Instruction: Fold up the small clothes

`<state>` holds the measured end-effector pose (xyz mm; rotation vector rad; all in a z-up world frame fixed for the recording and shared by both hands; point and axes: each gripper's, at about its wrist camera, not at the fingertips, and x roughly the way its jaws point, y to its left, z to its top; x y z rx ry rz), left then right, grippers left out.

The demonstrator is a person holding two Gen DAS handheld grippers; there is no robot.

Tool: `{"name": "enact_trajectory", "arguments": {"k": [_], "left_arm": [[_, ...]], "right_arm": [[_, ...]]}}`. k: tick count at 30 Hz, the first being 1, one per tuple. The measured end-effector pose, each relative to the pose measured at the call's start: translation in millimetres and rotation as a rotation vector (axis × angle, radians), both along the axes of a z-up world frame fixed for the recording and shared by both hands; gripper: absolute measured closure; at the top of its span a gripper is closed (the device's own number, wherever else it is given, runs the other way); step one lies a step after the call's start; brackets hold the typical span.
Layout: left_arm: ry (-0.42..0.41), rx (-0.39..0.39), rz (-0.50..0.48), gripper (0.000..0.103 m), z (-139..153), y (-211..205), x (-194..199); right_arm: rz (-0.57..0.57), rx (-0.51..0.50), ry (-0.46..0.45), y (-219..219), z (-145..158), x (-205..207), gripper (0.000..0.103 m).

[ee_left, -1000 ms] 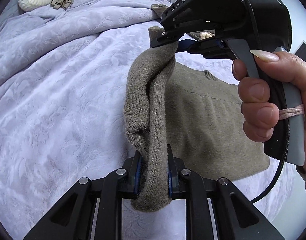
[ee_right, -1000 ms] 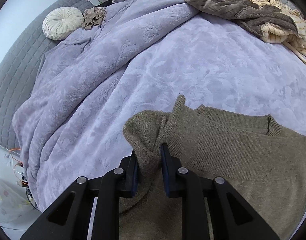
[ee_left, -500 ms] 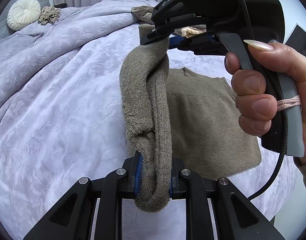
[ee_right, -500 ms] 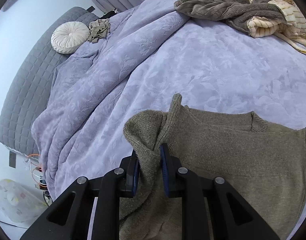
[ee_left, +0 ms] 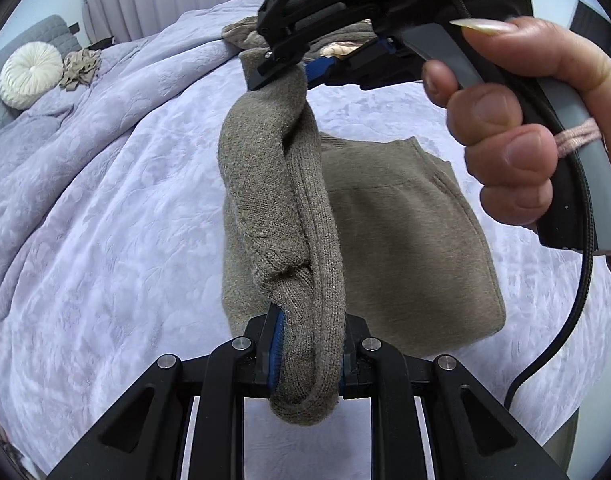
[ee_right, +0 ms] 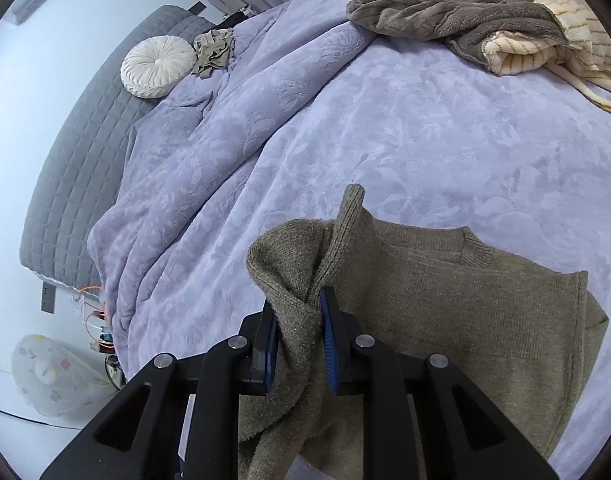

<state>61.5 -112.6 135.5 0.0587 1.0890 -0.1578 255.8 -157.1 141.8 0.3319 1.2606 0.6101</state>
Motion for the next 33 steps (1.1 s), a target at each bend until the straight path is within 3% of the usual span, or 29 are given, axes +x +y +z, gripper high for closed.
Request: {"name": "enact_trajectory", "arguments": {"k": [17,33], "left_arm": [[0.022,0.118,-0.097,0.082,-10.2,-107.8,0.5],[0.043,0.237,-0.183,0.082,-38.6,-180.2,0.8]], "right_arm": [[-0.011,0.042,-0.048,-90.7,-0.1,-6.0,0.082],[-0.049,0.132,-0.045,-167.3,-36.5,-9.7,0.082]]}}
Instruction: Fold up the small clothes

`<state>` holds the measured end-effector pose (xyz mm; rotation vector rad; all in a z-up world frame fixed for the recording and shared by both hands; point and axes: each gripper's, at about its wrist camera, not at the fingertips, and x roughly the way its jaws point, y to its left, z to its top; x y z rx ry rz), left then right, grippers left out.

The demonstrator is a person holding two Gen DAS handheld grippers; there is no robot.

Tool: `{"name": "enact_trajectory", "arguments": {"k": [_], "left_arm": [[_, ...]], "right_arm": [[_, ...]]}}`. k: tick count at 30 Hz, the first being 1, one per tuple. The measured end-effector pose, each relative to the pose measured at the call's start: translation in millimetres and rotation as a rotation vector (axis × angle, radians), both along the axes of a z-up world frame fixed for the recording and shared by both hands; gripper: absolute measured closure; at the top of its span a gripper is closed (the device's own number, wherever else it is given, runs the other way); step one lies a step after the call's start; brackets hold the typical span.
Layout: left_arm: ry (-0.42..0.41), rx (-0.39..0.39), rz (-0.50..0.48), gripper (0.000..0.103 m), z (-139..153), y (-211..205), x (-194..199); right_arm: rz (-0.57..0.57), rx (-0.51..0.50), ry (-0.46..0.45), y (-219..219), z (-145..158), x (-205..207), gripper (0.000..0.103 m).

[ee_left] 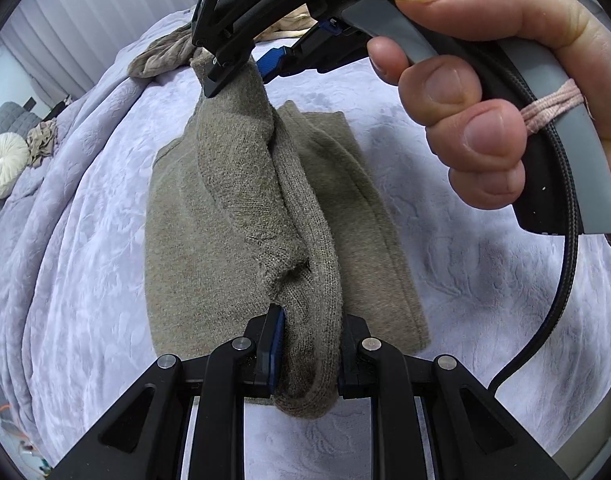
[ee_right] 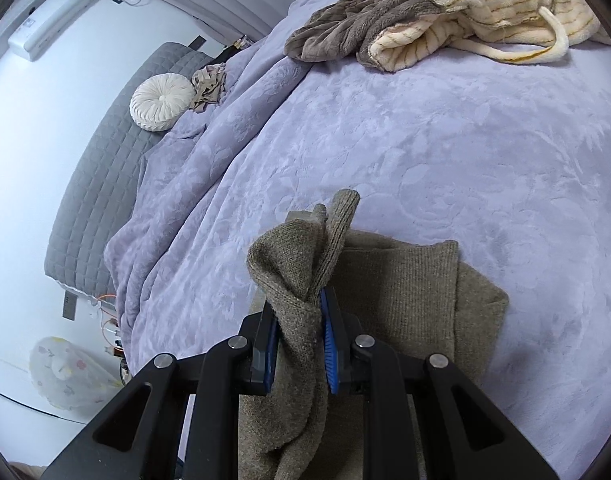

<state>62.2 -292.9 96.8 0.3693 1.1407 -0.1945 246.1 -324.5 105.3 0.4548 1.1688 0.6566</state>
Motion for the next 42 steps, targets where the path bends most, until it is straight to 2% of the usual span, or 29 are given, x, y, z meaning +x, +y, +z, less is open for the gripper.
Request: {"name": "enact_trajectory", "arguments": {"k": [8,12,16,20,21,23,25,26,28,29,31,32,35,36,39,40,42], "left_arm": [[0.039,0.073,-0.034,0.082,-32.9,-36.5,3.6],[0.034,0.115,-0.044,0.082,-45.6,-48.9,6.9],[0.022,0.153,-0.047,0.082,-52.8,-56.6,5.0],[0.008,0.164,-0.044,0.081,-51.4,-61.4,1.3],[0.010,0.149,-0.045,0.081,-49.2,-60.9,0.8],[0.034,0.114,-0.046,0.060,-42.8,-56.7,-2.0],[0.045,0.044,-0.029,0.021,-27.7,-43.4,-4.1],[0.033,0.010,-0.034,0.017,-18.2,-36.8,-7.9],[0.027,-0.063,-0.059,0.017,0.5,-21.4,-17.5],[0.035,-0.117,-0.076,0.017,9.1,-11.6,-22.4],[0.035,-0.230,-0.094,0.017,25.7,15.3,-31.4],[0.032,-0.261,-0.089,0.017,30.4,27.9,-32.1],[-0.007,-0.316,-0.028,0.017,34.9,65.5,-24.8],[-0.006,-0.322,0.008,0.017,31.6,76.6,-17.5],[0.014,-0.314,0.112,0.017,13.5,100.7,6.7],[0.030,-0.315,0.136,0.017,4.9,106.1,12.9],[0.088,-0.304,0.174,0.017,-16.3,113.1,20.9]], "right_arm": [[-0.036,0.024,0.033,-36.6,-37.1,-0.8,0.082],[-0.053,0.021,0.055,-48.1,-58.3,2.4,0.082],[-0.065,0.024,0.060,-52.1,-65.5,2.9,0.082],[-0.066,-0.025,0.042,-52.0,-63.0,3.5,0.082],[-0.078,-0.050,0.038,-53.3,-61.8,4.2,0.082],[-0.124,-0.100,0.038,-60.8,-59.8,5.6,0.082],[-0.173,-0.077,0.057,-75.4,-52.6,4.8,0.079],[-0.191,-0.085,0.037,-80.8,-44.1,1.0,0.079],[-0.175,-0.101,-0.013,-84.5,-24.2,-9.9,0.078],[-0.157,-0.091,-0.035,-84.2,-15.5,-16.5,0.074],[-0.108,-0.068,-0.074,-74.8,1.2,-32.3,0.048],[-0.076,-0.056,-0.099,-66.0,8.5,-41.4,0.028],[0.008,-0.021,-0.154,-36.5,17.3,-57.0,0.026],[0.031,-0.003,-0.146,-26.1,14.6,-57.3,0.026],[0.058,0.027,-0.048,-1.3,-11.3,-48.6,0.026],[0.060,0.001,-0.029,3.3,-21.3,-45.1,0.026],[0.024,-0.138,-0.031,-0.6,-39.6,-39.3,0.029]]}}
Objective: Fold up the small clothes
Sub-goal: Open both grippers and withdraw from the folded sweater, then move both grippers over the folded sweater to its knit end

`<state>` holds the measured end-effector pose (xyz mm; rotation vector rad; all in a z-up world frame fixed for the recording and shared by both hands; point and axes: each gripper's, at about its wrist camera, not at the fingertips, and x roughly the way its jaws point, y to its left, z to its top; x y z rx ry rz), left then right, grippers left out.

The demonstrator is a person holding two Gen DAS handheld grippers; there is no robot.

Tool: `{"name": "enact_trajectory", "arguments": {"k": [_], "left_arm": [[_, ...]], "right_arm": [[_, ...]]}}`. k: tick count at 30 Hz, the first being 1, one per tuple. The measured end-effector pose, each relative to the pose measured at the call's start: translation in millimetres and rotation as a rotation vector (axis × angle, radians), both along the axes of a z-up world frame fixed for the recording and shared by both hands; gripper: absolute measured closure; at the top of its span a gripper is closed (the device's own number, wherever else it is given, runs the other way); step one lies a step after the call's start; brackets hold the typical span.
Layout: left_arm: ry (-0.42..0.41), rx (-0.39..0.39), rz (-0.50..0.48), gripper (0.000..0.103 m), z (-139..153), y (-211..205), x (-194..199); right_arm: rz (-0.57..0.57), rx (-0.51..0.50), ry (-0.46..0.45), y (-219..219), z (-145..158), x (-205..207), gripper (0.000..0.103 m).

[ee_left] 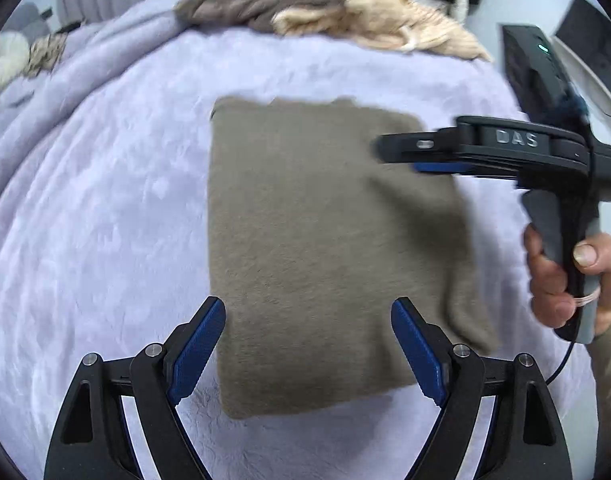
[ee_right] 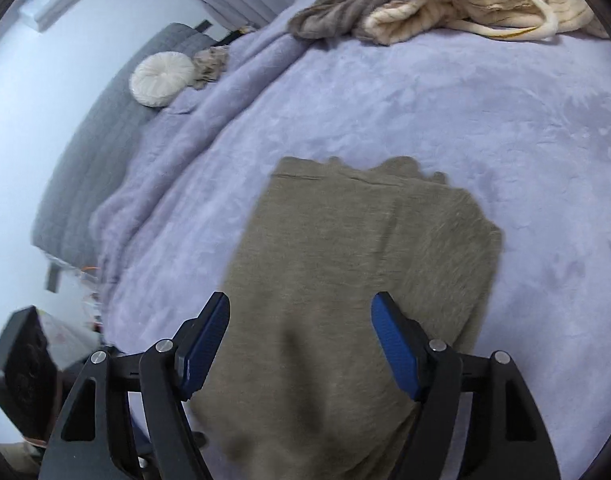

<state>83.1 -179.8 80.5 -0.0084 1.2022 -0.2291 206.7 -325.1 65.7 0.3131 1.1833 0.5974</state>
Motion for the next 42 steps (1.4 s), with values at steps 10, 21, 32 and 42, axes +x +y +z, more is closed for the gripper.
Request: {"name": "enact_trajectory", "arguments": {"k": [10,21,32,42], "left_arm": [[-0.029,-0.017,0.001,0.017,-0.1,12.3,-12.5],[0.041,-0.023,0.055,0.017,-32.6,45.5,-2.4],[-0.010,-0.030,0.065,0.017,-12.6,57.2,-12.1],[-0.031,0.001,0.029,0.017,-8.0,51.9,-14.2]], "right_arm": [[-0.073,0.058,-0.048,-34.9,32.5,-45.2,0.041],[-0.044,0.054,0.019,3.4,-2.1,-112.0,0.037],[0.002,0.058,-0.099,14.0,37.1,-162.3,0.033],[-0.048,-0.058,-0.015,-4.1,6.4,-161.4,0.034]]}}
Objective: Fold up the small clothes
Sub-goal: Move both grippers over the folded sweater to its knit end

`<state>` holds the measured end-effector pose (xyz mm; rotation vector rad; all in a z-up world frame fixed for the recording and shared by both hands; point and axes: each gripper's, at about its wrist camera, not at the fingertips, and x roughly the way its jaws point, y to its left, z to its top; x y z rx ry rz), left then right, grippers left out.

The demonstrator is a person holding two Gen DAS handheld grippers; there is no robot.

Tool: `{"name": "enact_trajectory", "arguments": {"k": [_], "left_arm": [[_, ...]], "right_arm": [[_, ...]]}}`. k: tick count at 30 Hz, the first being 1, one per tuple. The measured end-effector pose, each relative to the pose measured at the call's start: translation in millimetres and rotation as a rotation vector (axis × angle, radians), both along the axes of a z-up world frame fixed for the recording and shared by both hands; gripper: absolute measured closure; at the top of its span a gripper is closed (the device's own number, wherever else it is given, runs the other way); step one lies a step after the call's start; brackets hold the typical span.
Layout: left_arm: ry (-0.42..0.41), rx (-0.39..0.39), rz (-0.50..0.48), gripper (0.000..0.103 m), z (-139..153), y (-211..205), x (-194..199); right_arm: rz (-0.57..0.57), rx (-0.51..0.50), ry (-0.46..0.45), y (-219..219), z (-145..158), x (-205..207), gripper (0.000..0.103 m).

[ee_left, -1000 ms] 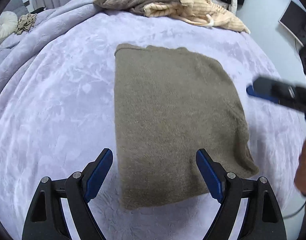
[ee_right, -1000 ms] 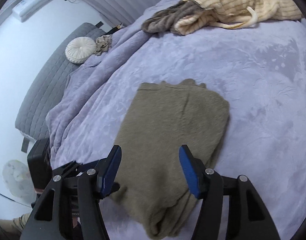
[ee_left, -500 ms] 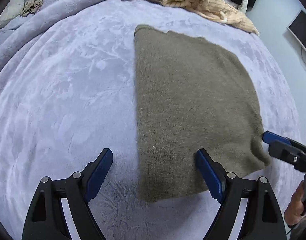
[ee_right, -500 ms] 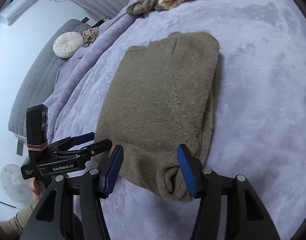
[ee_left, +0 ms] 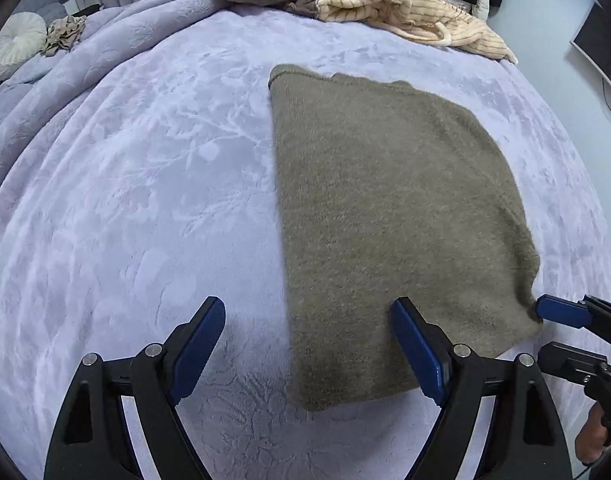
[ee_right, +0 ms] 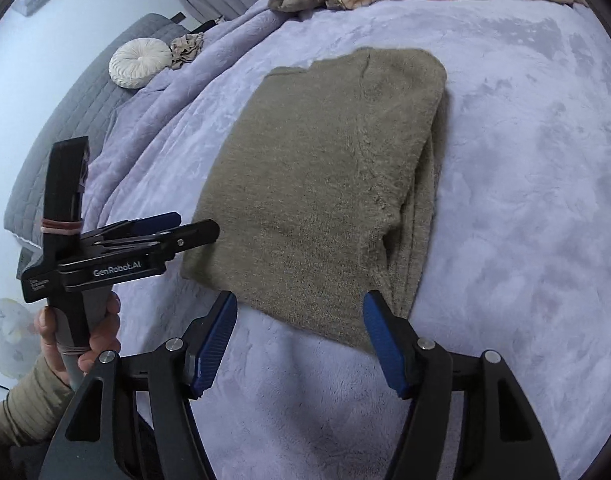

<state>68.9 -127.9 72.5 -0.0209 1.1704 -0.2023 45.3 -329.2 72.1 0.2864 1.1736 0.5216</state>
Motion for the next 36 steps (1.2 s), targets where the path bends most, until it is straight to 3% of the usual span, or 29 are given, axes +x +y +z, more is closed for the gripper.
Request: {"name": "enact_trajectory", "arguments": {"k": [4,7,13,17,19,21,25,28,33,36], "left_arm": [[-0.043,0.018,-0.022,0.017,13.2,-9.0,14.7],[-0.040,0.060,-0.022,0.017,9.6,-15.1,35.8],[0.009,0.061,-0.012,0.017,-11.8,-20.3,78.2],[0.039,0.044,-0.015,0.016,-25.3,-26.0,101.9],[0.061,0.040,0.002,0.002,-31.7,-26.7,115.6],[0.102,-0.017,0.016,0.002,-34.5,-20.6,128.6],[0.106,-0.139,0.052,0.002,-16.8,8.8,130.0],[0.090,-0.175,0.038,0.002,-2.7,33.4,116.6],[0.101,-0.175,-0.001,0.002,-1.9,53.0,85.1],[0.114,-0.179,-0.029,0.002,-10.4,39.2,72.6]], "right_arm": [[0.020,-0.049,-0.130,3.0,39.3,7.4,0.028],[0.032,-0.084,-0.153,8.6,45.3,38.7,0.027],[0.028,-0.130,-0.032,5.1,-1.9,111.9,0.027],[-0.009,-0.144,-0.018,-0.4,-21.6,146.5,0.027],[-0.026,-0.154,-0.026,-3.4,-23.1,158.8,0.027],[-0.048,-0.158,-0.012,-7.0,-24.4,169.4,0.028],[-0.130,-0.112,-0.035,-23.2,-4.8,159.7,0.027],[-0.185,-0.165,-0.074,-44.6,10.8,133.6,0.022],[-0.251,-0.125,-0.070,-85.4,22.9,84.4,0.022],[-0.239,-0.098,-0.080,-80.5,24.7,64.5,0.022]]}}
